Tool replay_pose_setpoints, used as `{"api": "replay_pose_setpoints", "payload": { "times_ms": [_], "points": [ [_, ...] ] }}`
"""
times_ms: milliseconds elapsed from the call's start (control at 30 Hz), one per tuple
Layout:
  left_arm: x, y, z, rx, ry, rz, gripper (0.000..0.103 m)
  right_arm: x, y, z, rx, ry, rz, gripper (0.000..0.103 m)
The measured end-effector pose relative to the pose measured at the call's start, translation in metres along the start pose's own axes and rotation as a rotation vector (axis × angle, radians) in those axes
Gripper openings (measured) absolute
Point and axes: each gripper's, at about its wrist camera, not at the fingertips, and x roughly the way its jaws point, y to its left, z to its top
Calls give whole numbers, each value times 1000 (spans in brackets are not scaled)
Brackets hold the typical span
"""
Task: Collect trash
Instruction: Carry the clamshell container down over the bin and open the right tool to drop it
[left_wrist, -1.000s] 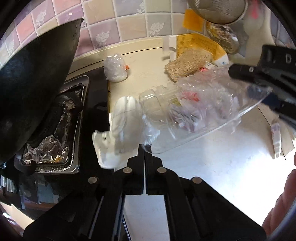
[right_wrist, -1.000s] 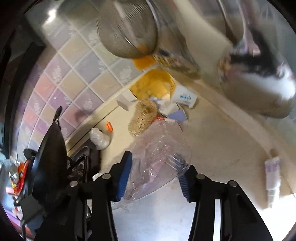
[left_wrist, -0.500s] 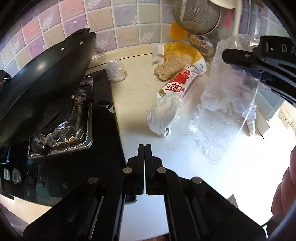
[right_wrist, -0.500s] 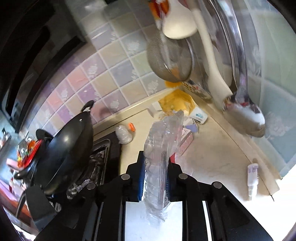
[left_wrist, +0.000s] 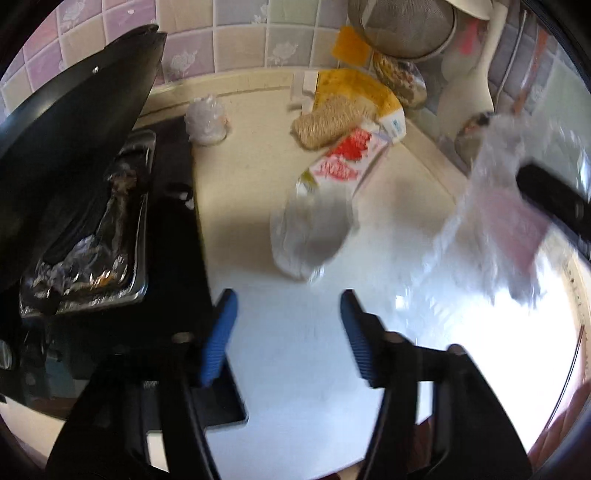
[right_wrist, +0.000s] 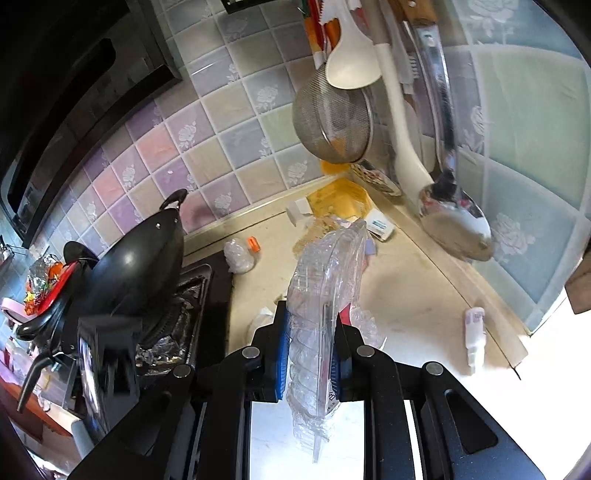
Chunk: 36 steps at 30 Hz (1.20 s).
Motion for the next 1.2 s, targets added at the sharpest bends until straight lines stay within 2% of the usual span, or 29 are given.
{"api": "replay_pose_setpoints", "payload": {
  "times_ms": [100, 300, 333, 367, 433, 467, 700, 867, 1033, 1200],
  "points": [
    [7, -3, 9, -10, -10, 2, 58, 3, -8, -3, 2, 4, -8, 17],
    [41, 0, 25, -54, 34, 19, 57, 7, -16, 2, -1, 2, -1, 17],
    [44, 1, 26, -62, 33, 16, 49, 8, -17, 2, -3, 2, 1, 17],
    [46, 2, 26, -68, 31, 14, 25, 9, -18, 4, -3, 3, 2, 17],
    [51, 2, 28, -74, 47, 26, 4, 11, -18, 5, -7, 2, 8, 17],
    [52, 2, 28, -77, 47, 30, 0, 11, -18, 5, -10, 2, 12, 17],
    [15, -5, 17, -9, -12, 72, 0, 5, -12, 4, -34, -3, 17, 17],
    [-22, -5, -1, 30, -14, 62, 0, -18, -2, -1, -37, -15, 40, 17],
    [-70, -1, -31, 75, -27, 35, 0, -53, 14, -20, -34, -24, 63, 17],
    [-118, 11, -70, 120, -38, 14, 0, -96, 37, -55, -34, -24, 97, 17]
  ]
}}
